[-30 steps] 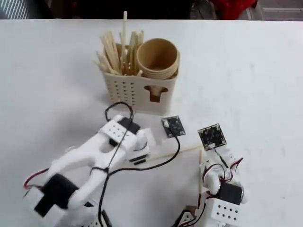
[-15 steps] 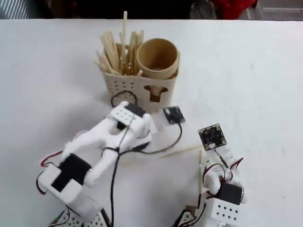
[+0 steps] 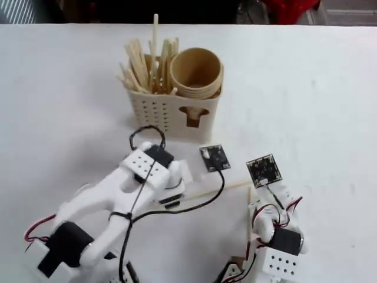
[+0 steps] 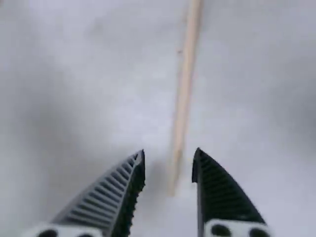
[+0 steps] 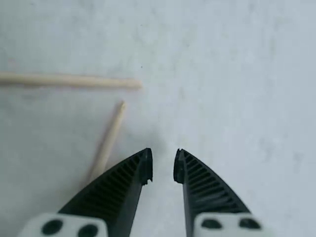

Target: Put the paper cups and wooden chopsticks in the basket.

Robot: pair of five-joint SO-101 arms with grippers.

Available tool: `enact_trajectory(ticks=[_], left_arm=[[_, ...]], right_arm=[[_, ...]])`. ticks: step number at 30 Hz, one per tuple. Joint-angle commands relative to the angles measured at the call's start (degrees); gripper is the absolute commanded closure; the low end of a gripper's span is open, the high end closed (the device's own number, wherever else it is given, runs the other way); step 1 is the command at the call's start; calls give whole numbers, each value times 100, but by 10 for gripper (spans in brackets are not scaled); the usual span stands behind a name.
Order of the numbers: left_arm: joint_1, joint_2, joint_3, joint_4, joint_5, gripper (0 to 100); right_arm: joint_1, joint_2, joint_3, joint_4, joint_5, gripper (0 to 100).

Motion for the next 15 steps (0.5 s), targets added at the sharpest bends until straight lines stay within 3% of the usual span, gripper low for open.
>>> enact_trajectory(ticks=[1, 5, 11, 15], left_arm=[[92, 382, -26, -281, 158, 813], [-48, 1059, -255, -510, 193, 823], [-418, 1851, -1125, -44, 220, 980], [-963, 1886, -1231, 273, -62, 977]], right_arm=[[22, -40, -18, -101, 35, 911], [22, -40, -18, -101, 35, 912], [22, -40, -18, -101, 35, 912], [22, -40, -18, -101, 35, 912]])
